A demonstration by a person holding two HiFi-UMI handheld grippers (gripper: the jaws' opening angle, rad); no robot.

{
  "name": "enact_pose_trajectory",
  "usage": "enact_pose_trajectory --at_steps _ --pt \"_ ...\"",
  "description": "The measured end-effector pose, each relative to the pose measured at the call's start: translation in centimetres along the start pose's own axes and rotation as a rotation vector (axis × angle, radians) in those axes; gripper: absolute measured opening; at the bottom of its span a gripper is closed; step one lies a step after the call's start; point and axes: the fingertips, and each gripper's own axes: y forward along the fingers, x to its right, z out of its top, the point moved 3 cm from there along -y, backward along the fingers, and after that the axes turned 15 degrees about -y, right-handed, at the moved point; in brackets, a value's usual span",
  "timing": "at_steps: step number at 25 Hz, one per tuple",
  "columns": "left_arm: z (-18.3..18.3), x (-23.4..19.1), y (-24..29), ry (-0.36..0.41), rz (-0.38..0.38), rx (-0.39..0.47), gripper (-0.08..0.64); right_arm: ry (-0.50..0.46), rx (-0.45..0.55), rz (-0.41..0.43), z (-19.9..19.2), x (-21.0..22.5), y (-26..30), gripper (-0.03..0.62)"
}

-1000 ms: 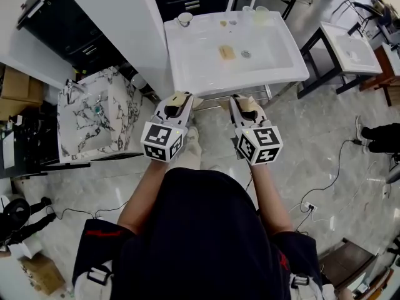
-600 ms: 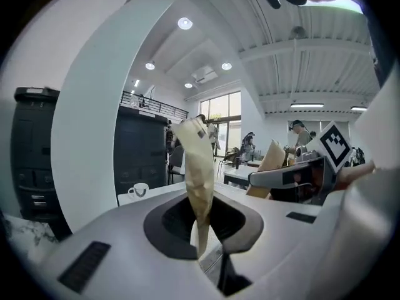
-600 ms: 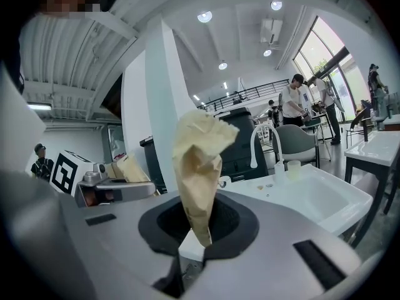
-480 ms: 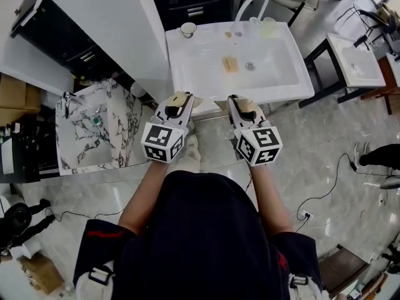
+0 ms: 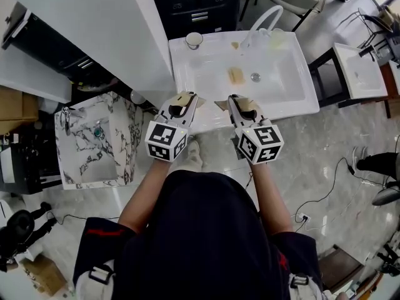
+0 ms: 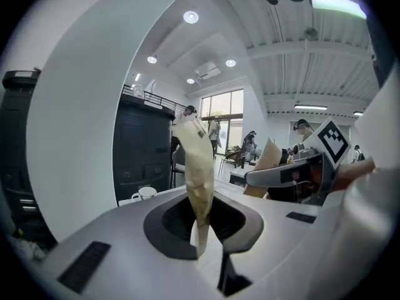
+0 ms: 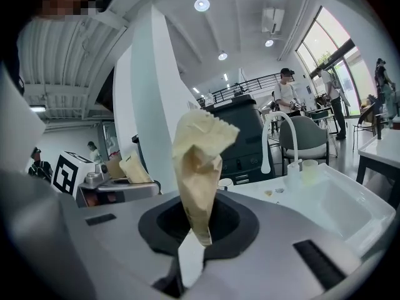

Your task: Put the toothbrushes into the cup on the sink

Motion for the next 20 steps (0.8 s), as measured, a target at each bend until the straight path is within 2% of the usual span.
enact_pose_trajectory --at_steps 12,20 --pt "2.4 -6.6 4.6 -0.011 -0.06 -0.044 0.037 -0.004 -0.029 -0.051 1.8 1.7 8.4 0.052" --pt "2.7 -8.5 6.5 -0.003 -0.104 -0.077 0.037 -0.013 -0.048 -0.076 2.6 2.4 11.6 0.051"
